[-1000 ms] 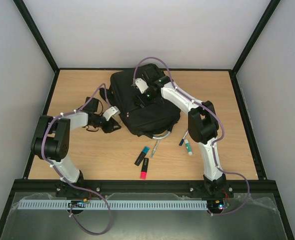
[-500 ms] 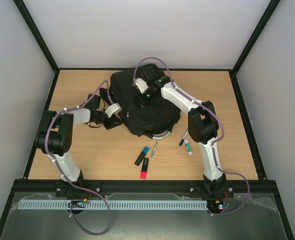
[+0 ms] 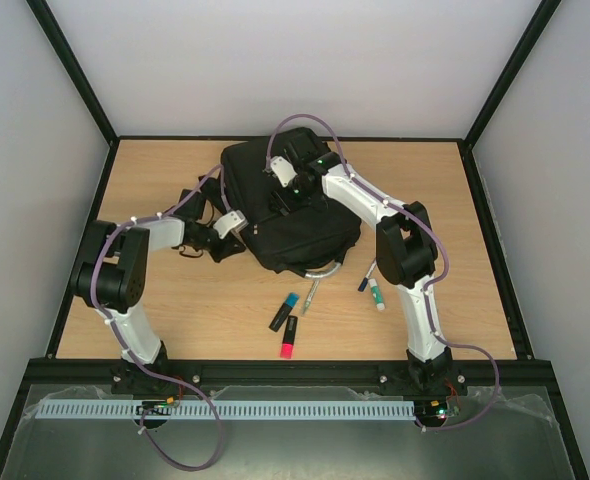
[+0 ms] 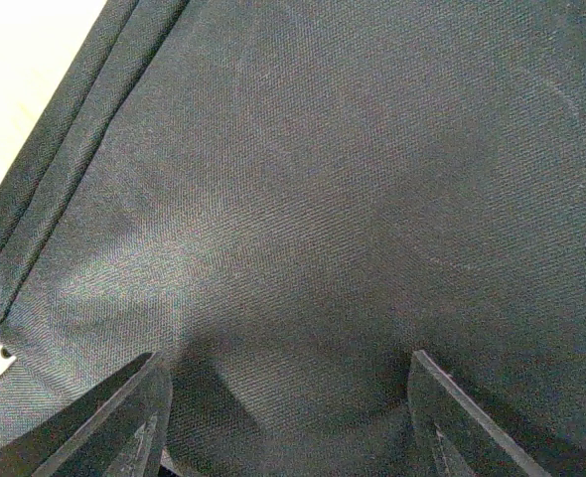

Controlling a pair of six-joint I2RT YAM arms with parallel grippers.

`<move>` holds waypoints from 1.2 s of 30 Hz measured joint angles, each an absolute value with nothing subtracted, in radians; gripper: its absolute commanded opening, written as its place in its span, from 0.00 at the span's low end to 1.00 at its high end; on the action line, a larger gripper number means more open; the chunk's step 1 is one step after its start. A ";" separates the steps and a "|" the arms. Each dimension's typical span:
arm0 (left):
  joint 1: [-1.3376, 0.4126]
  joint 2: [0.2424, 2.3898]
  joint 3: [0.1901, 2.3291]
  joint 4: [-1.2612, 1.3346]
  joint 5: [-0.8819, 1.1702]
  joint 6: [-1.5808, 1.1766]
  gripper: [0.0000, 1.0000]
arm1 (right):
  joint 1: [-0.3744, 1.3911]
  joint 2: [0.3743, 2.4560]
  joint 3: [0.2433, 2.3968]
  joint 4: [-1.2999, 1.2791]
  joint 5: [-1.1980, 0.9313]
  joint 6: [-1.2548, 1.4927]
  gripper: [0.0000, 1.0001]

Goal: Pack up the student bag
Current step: Zip the student bag at the center of the board.

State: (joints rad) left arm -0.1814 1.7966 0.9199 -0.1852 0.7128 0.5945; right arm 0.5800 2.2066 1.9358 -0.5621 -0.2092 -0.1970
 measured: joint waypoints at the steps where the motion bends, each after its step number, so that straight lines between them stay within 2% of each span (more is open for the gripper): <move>1: -0.181 1.795 0.920 -0.192 0.707 0.596 0.02 | 0.580 2.207 1.936 -0.562 -0.208 -0.197 0.65; 15: -0.222 1.611 0.859 -0.375 0.660 0.762 0.02 | 0.582 2.207 1.933 -0.550 -0.169 -0.194 0.63; 36: -0.410 1.557 0.843 -0.335 0.618 0.712 0.02 | 0.586 2.207 1.921 -0.532 -0.153 -0.197 0.63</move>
State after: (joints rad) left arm -0.4099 1.5570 0.8429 -0.3351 0.6182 0.7124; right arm 0.5858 2.2066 1.9209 -0.5323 -0.1532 -0.1974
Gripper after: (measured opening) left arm 0.028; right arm 0.628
